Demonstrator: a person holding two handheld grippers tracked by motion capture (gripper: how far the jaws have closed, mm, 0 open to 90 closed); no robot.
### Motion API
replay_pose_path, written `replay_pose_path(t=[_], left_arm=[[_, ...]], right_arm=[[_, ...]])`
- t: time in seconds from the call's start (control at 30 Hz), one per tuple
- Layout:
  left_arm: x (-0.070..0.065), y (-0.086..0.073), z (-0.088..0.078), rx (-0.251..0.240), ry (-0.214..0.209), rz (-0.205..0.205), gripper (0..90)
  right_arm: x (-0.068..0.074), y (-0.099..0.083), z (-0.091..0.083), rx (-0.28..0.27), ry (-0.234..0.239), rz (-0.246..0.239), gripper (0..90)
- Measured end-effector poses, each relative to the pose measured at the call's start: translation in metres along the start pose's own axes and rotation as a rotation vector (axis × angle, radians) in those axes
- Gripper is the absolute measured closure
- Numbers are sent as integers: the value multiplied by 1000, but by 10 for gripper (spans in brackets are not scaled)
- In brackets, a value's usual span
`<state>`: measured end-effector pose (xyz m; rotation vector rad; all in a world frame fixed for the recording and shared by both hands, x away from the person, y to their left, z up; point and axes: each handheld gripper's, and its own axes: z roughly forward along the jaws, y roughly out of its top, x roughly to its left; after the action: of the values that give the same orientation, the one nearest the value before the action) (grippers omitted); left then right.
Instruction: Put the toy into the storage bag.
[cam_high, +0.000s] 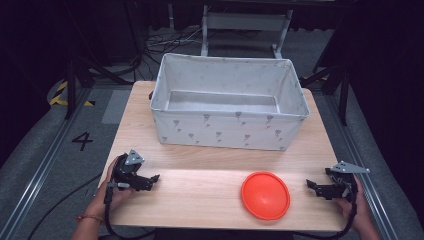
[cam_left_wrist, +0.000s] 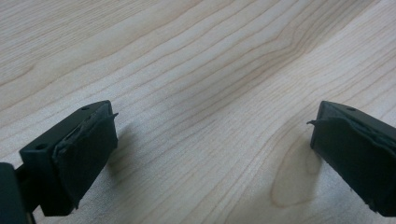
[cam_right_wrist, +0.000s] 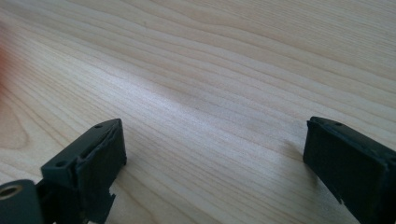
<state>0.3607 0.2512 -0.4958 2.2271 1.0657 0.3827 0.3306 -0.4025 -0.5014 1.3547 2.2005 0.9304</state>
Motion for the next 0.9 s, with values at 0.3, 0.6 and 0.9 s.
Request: replay_pose_path(t=[0.3, 0.6, 0.9], left_arm=[[1, 0, 0, 0, -5, 1, 5], [1, 0, 0, -1, -6, 1, 4], [1, 0, 0, -1, -4, -1, 5]], right_arm=[[-1, 1, 0, 12, 16, -14, 51], [-2, 3, -6, 36, 84, -56, 174], [1, 13, -23, -28, 189, -82, 211]])
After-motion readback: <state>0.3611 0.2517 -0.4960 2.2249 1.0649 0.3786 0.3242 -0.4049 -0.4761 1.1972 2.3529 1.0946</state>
